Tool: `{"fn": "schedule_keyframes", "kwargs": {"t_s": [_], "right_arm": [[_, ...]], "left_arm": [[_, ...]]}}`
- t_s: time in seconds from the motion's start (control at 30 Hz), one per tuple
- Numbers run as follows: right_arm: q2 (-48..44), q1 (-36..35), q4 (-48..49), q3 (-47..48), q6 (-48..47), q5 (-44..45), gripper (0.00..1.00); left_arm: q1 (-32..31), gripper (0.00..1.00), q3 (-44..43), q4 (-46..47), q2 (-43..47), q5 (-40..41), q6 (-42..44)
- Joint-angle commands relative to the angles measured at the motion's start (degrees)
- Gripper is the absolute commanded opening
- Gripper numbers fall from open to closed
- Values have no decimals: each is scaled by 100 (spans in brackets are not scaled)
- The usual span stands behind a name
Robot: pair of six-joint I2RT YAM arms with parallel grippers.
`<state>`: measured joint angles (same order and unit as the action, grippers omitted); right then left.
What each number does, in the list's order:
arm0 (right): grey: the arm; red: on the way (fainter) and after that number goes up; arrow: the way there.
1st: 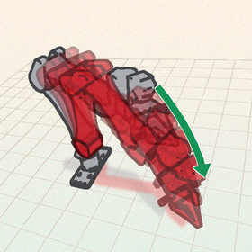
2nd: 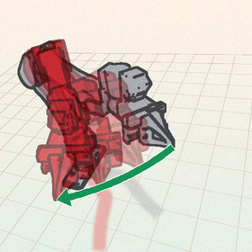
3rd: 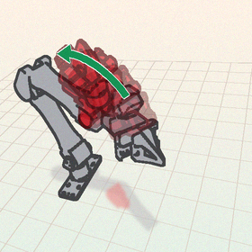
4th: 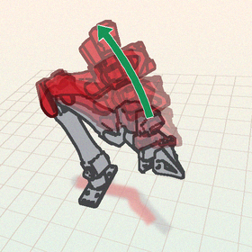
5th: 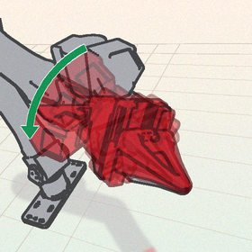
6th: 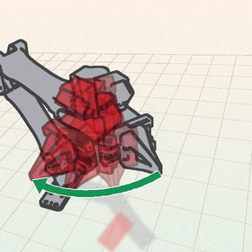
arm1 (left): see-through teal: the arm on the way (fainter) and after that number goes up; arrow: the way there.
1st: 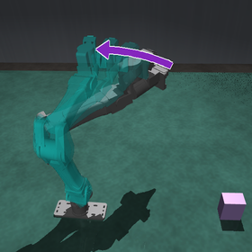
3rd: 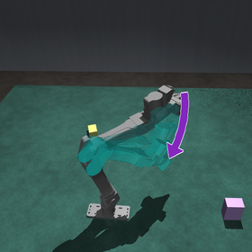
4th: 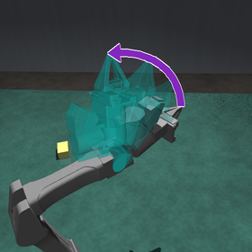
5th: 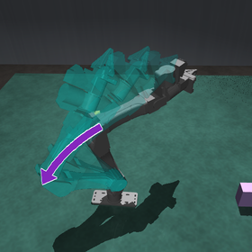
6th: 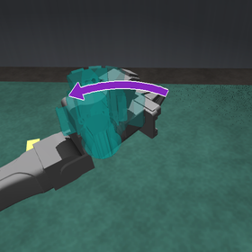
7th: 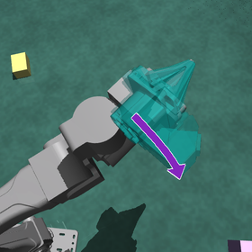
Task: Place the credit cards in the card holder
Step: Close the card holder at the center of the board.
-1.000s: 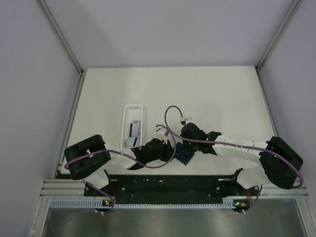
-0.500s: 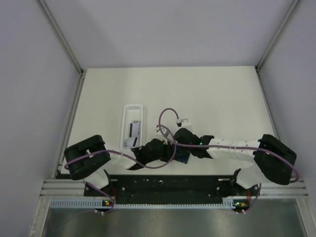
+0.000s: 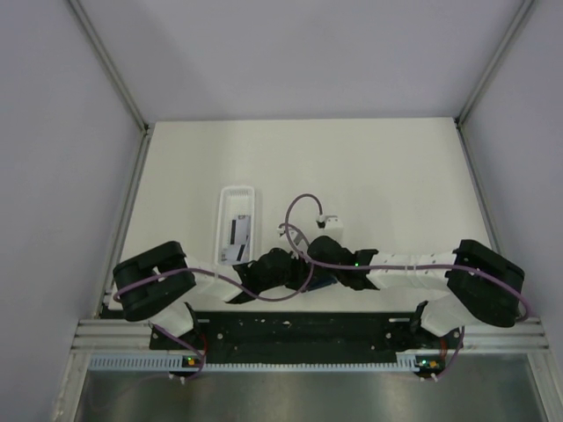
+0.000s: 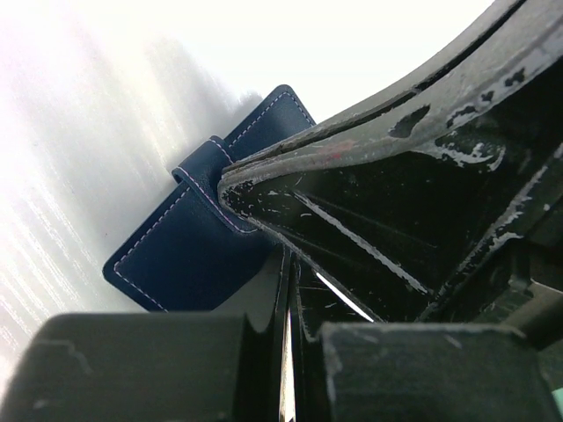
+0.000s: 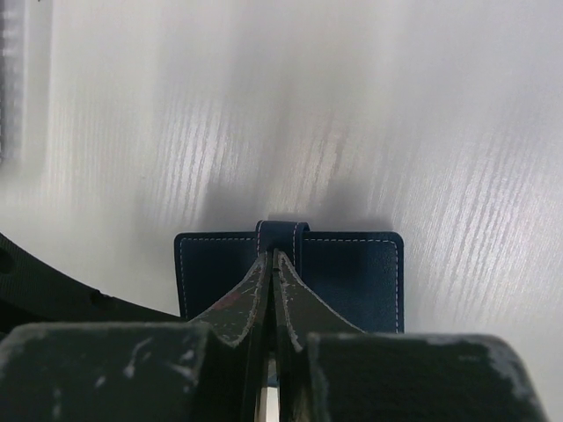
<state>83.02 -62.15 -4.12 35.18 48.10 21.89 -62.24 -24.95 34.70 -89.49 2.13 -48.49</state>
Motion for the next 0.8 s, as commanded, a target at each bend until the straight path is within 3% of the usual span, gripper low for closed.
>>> {"fn": "schedule_keyframes", "kwargs": {"t_s": [0.0, 0.17, 0.77], "right_arm": [[601, -306, -1767, -565, 218, -1170, 1], [452, -307, -1917, -538, 270, -1108, 1], [-673, -412, -2594, -899, 877, -1205, 3]], "left_arm": [[10, 0, 166, -296, 256, 86, 68], [19, 0, 298, -595, 608, 244, 129], [19, 0, 509, -701, 503, 402, 191]]}}
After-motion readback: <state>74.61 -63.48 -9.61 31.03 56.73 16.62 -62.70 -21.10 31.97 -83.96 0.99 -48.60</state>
